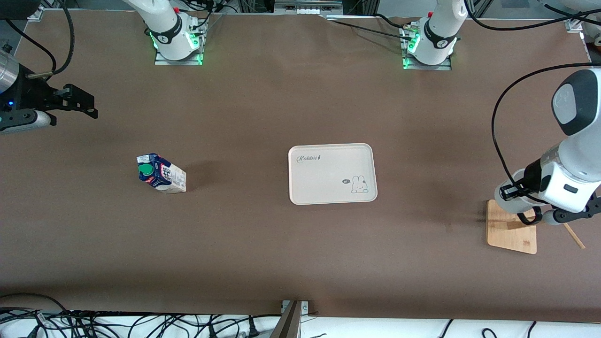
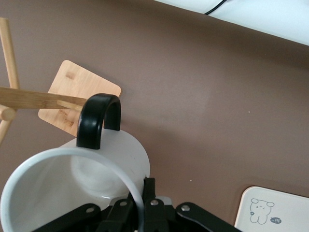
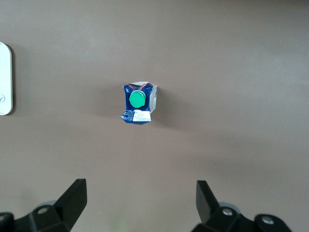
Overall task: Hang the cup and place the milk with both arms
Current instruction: 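Hang the mug handle on a peg of the wooden stand with the left gripper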
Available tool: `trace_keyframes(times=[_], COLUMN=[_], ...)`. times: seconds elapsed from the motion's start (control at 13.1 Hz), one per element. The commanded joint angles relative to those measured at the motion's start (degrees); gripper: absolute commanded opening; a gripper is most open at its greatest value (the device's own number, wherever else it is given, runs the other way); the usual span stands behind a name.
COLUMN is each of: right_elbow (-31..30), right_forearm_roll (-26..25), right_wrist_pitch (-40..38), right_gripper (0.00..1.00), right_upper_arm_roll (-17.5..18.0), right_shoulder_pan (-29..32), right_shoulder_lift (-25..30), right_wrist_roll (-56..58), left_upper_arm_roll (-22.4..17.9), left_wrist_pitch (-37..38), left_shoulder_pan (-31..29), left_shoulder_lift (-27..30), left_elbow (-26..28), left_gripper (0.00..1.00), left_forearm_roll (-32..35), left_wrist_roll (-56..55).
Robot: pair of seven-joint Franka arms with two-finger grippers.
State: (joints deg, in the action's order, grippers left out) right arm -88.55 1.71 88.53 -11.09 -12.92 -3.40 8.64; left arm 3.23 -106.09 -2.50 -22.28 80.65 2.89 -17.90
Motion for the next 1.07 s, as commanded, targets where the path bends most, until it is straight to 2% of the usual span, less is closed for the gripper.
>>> trace_keyframes(times=[0.0, 0.53, 0.91, 0.99], right_elbow=[-1.2, -3.5, -3.2, -3.1], right_forearm_roll=[-0.7, -2.6, -4.2, -4.2], right_wrist_pitch=[-0.4, 1.7, 2.3, 2.5], right_gripper=[1.0, 1.0, 1.0, 1.0], right_upper_arm_roll=[0.0, 1.2, 7.2, 7.3], right_shoulder_pan=[0.0, 1.0, 6.0, 6.1], right_shoulder_lift=[0.8, 2.1, 2.0, 2.0], right_wrist_roll=[-1.0, -0.9, -0.5, -0.5], left_upper_arm_roll=[0.5, 0.5, 0.4, 0.4], left_wrist_pitch=[1.8, 5.1, 5.5, 5.5], left_shoulder_pan=[-2.4, -5.8, -7.7, -8.0], left_shoulder_lift=[0.1, 1.1, 1.3, 1.2], left_elbow=[-1.9, -1.9, -1.9, -1.9], left_gripper=[0.0, 0.0, 0.0, 0.0], left_forearm_roll=[-0.7, -0.6, -0.4, -0.4], left_wrist_roll=[5.3, 9.1, 12.0, 12.7])
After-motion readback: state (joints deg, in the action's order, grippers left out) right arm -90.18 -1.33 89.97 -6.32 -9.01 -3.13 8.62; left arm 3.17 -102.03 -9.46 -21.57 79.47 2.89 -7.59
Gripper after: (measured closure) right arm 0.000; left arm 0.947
